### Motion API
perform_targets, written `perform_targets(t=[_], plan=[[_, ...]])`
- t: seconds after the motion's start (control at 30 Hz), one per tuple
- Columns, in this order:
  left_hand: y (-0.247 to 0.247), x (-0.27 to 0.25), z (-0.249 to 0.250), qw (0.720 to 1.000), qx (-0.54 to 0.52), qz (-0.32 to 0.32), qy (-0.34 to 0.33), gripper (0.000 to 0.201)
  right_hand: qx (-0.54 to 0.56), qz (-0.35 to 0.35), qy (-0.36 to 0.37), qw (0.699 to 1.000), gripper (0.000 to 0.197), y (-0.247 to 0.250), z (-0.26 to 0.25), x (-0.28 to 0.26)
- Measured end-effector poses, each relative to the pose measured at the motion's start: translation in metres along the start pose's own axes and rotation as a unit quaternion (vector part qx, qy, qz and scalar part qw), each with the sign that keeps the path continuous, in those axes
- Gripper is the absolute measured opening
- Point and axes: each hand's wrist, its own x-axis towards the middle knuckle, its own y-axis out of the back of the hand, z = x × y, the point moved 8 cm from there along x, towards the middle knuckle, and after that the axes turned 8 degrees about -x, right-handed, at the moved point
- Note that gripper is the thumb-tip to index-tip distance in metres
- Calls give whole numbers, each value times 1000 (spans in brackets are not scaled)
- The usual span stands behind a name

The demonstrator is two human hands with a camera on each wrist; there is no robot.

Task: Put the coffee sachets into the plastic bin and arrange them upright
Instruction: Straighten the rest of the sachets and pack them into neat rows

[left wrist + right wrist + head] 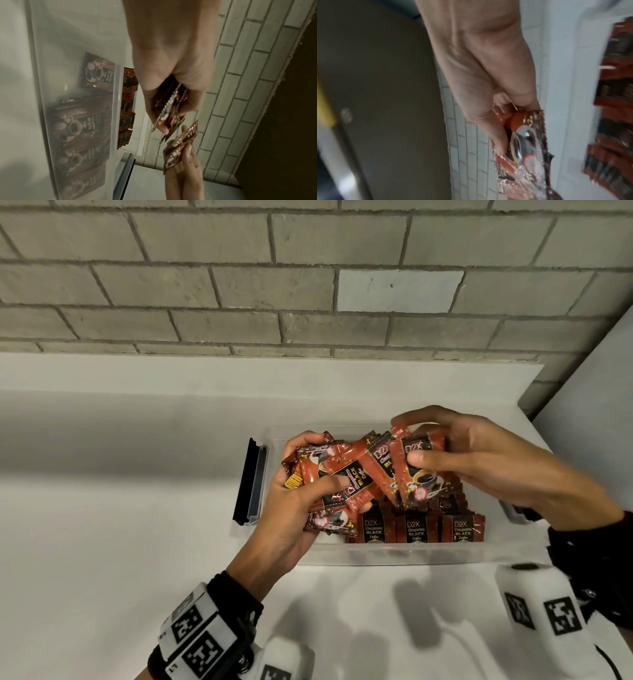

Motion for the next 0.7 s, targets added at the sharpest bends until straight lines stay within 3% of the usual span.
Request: perform_targets(t=[0.1,0.2,0.37,0.6,0.7], plan=[[-4,2,-1,999,21,-23,4,55,-160,-63,35,984,45,-17,-21,6],[-3,3,-1,999,10,-37,15,56,-262,-55,70,961,42,-23,-31,11],[-4,-3,-9,992,-76,-76,67,50,-231,-50,102,966,31,-29,-32,7],[-4,-2,-16,987,-55,-77,129,47,-375,20,205,904,22,-40,-40,-16],[-5,0,-17,986,-22,-81,142,44,-400,-5,177,899,20,-47,-36,-21]])
